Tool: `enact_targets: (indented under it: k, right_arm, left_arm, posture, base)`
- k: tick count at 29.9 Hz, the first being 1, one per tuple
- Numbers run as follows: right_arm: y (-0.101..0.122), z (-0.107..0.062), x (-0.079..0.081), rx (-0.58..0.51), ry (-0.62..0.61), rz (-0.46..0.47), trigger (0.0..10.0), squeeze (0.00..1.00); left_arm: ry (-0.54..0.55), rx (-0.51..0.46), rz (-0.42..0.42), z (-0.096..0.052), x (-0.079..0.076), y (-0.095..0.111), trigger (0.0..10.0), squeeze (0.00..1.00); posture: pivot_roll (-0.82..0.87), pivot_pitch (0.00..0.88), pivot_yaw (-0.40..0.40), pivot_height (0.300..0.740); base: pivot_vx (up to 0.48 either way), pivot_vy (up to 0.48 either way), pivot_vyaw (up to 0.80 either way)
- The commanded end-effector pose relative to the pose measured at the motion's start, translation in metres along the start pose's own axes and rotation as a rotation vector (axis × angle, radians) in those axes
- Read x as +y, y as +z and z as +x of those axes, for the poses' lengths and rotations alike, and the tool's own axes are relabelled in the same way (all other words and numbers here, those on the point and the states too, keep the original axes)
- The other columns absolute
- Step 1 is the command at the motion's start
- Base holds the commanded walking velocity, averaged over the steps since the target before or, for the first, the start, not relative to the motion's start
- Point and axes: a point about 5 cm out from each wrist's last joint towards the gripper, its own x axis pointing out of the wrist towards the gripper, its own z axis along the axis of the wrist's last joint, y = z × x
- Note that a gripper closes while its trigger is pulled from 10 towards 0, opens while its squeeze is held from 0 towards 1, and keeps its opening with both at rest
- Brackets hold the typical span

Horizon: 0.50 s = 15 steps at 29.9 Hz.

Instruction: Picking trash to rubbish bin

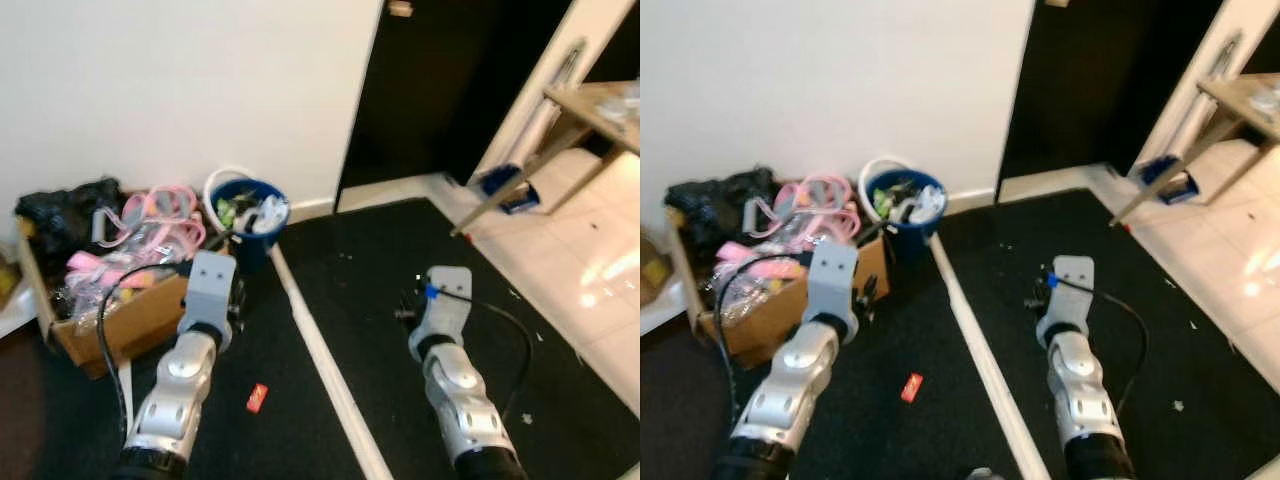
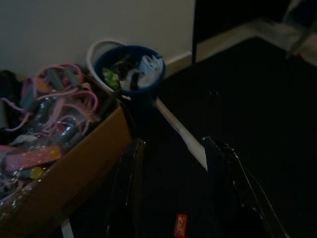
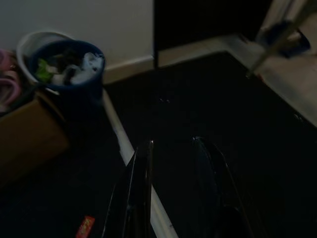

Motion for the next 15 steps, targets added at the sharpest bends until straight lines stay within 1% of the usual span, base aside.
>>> enact_targets:
  k: [1, 3, 6, 15]
  right_arm:
    - [-0.0100, -0.0022, -0.0057, 0.050, -0.024, -0.004, 10.0, 0.00]
    - [-0.0134, -0.0020, -0.0066, 0.077, -0.030, -0.006, 10.0, 0.00]
    - [-0.0172, -0.0020, -0.0091, 0.103, -0.056, 0.020, 10.0, 0.00]
    - [-0.0182, -0.0035, -0.0087, 0.101, -0.056, 0.043, 10.0, 0.00]
  left_arm:
    - [-0.012, 0.010, 0.005, -0.0009, -0.0028, -0.0031, 10.0, 0.00]
    - [-0.012, 0.010, 0.005, -0.0012, -0.0027, -0.0034, 10.0, 0.00]
    - [-0.013, 0.010, 0.006, -0.0015, -0.0027, -0.0035, 10.0, 0.00]
    - [-0.016, 0.009, 0.007, -0.0018, -0.0019, -0.0037, 10.0, 0.00]
  posture:
    - [0.00, 0.121, -0.035, 0.740]
    - [-0.01, 0.118, -0.035, 0.740]
    - [0.00, 0.114, -0.035, 0.740]
    - [0.00, 0.110, -0.033, 0.740]
  base:
    - [0.000, 0.000, -0.67]
    - [0.000, 0.000, -0.67]
    - [0.000, 0.000, -0.62]
    - [0.000, 0.000, -0.52]
